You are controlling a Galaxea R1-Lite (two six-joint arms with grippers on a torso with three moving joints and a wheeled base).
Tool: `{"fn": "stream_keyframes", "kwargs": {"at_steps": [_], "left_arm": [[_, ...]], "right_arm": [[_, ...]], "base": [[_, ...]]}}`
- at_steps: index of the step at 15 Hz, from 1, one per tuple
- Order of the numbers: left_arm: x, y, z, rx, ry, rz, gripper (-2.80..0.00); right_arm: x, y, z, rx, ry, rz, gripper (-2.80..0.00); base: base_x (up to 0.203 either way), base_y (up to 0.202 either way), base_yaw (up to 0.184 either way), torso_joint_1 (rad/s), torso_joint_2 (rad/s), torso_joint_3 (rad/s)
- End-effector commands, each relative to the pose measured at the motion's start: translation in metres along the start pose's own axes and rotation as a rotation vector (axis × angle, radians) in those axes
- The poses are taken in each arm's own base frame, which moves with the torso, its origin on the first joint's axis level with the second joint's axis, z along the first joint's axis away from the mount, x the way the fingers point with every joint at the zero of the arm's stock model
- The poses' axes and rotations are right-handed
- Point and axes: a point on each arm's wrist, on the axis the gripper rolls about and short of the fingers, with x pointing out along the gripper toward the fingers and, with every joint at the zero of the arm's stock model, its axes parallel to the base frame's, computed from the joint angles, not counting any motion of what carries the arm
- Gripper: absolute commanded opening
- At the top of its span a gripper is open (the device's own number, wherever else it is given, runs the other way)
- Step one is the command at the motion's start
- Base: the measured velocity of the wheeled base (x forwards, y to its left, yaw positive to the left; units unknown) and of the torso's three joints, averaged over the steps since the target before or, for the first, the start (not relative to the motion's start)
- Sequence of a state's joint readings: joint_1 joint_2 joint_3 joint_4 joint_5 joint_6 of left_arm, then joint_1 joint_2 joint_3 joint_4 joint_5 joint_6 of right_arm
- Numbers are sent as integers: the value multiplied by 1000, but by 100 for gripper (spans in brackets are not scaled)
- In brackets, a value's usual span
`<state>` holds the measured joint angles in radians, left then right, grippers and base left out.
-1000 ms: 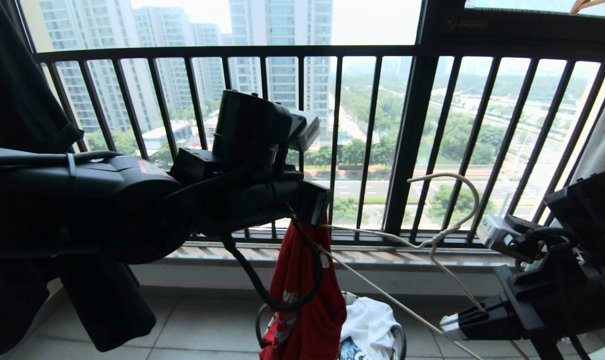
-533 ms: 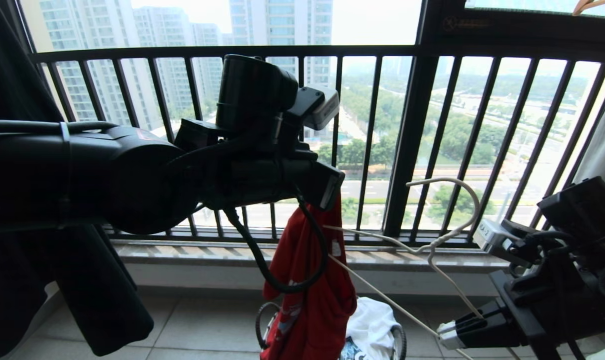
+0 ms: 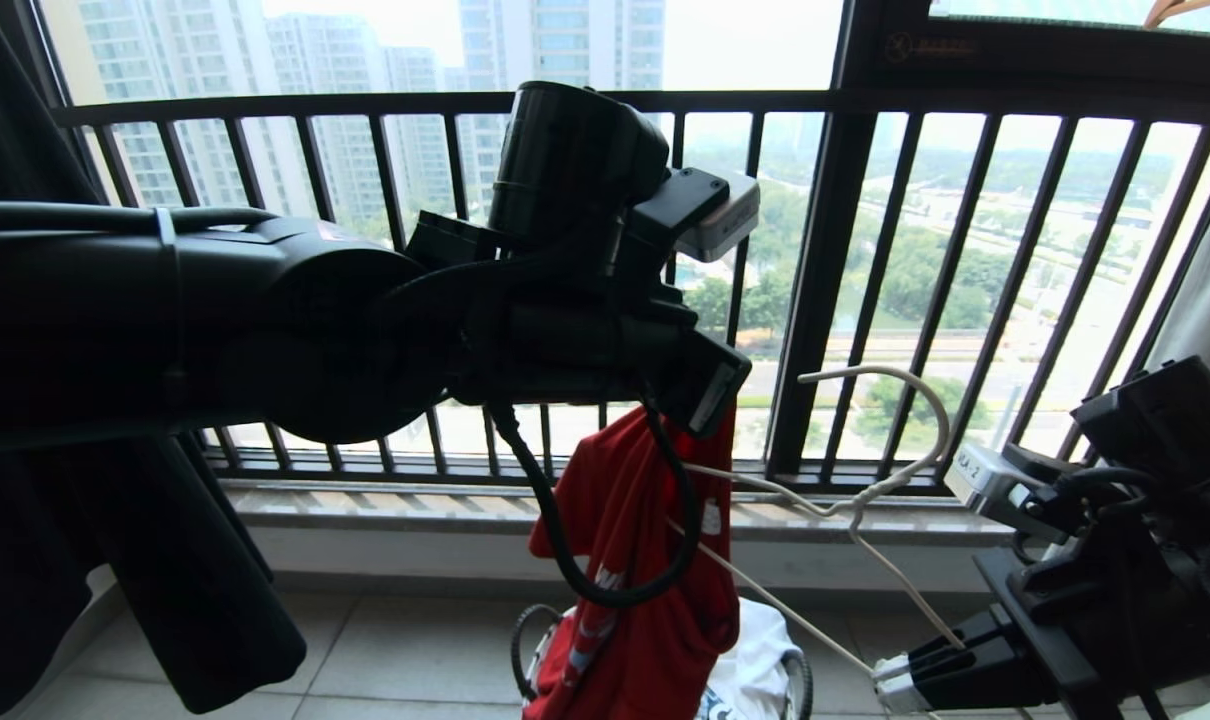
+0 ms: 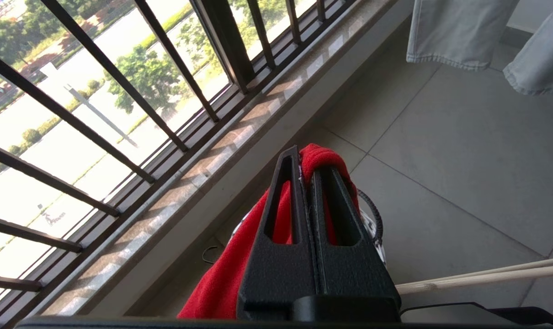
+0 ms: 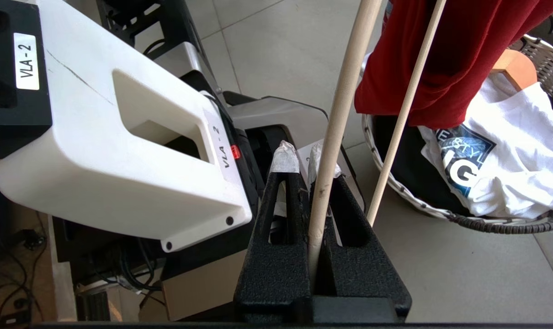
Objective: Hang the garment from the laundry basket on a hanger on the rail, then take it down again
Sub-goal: Hang the clothes on the clothes rack
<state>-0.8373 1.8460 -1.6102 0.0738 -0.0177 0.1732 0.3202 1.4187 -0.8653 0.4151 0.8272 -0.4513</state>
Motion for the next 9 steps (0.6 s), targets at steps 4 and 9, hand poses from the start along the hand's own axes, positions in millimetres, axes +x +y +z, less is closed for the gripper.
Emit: {"fn": "stream_keyframes", "kwargs": {"at_steps": [4, 9], "left_arm": [[-3, -27, 13, -61, -52, -152, -280], [-9, -45, 19, -82, -62, -200, -280]], "right_arm": [[-18, -10, -1, 35, -86, -13, -280], [-20, -11, -1, 38, -141, 74, -280]], "base": [[0, 0, 0, 0, 0, 0], [0, 0, 0, 0, 0, 0]]}}
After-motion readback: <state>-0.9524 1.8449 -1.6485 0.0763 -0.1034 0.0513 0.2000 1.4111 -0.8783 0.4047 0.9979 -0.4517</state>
